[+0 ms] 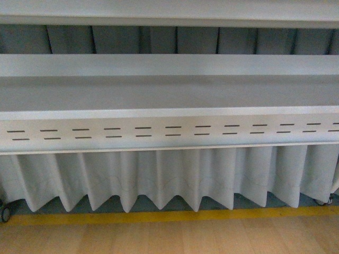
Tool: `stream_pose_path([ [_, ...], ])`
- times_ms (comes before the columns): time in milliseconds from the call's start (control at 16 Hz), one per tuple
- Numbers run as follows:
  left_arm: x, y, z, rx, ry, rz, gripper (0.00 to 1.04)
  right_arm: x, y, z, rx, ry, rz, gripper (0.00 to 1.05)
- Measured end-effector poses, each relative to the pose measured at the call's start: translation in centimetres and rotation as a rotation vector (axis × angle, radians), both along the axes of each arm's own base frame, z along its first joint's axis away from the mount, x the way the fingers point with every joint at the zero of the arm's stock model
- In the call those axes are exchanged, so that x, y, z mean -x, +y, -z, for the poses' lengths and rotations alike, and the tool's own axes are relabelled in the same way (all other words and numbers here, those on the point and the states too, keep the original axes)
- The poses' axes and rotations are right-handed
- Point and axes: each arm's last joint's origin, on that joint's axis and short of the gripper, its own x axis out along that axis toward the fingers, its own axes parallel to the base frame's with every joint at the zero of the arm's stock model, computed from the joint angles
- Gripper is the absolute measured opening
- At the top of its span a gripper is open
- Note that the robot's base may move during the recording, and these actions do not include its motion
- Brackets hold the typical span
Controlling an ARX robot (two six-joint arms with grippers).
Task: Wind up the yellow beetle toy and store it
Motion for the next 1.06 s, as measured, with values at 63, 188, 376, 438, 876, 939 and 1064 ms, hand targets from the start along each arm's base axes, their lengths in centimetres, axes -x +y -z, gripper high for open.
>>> stream_pose_path([
  [63, 0.0, 0.0, 0.0, 0.0, 0.0, 0.0, 0.98, 0.0, 0.0, 0.0, 0.0, 0.0, 0.0, 0.98],
  [188, 0.0, 0.0, 0.0, 0.0, 0.0, 0.0, 0.98, 0.0, 0.0, 0.0, 0.0, 0.0, 0.0, 0.98],
  [376, 0.0, 0.0, 0.0, 0.0, 0.0, 0.0, 0.98, 0.0, 0.0, 0.0, 0.0, 0.0, 0.0, 0.98],
  [438, 0.0, 0.0, 0.0, 0.0, 0.0, 0.0, 0.98, 0.0, 0.0, 0.0, 0.0, 0.0, 0.0, 0.98],
  [876, 0.0, 0.0, 0.0, 0.0, 0.0, 0.0, 0.98, 0.0, 0.0, 0.0, 0.0, 0.0, 0.0, 0.98],
  [939, 0.0, 0.0, 0.0, 0.0, 0.0, 0.0, 0.98, 0.0, 0.0, 0.0, 0.0, 0.0, 0.0, 0.98],
  [1064, 0.0, 0.0, 0.0, 0.0, 0.0, 0.0, 0.98, 0.0, 0.0, 0.0, 0.0, 0.0, 0.0, 0.98],
])
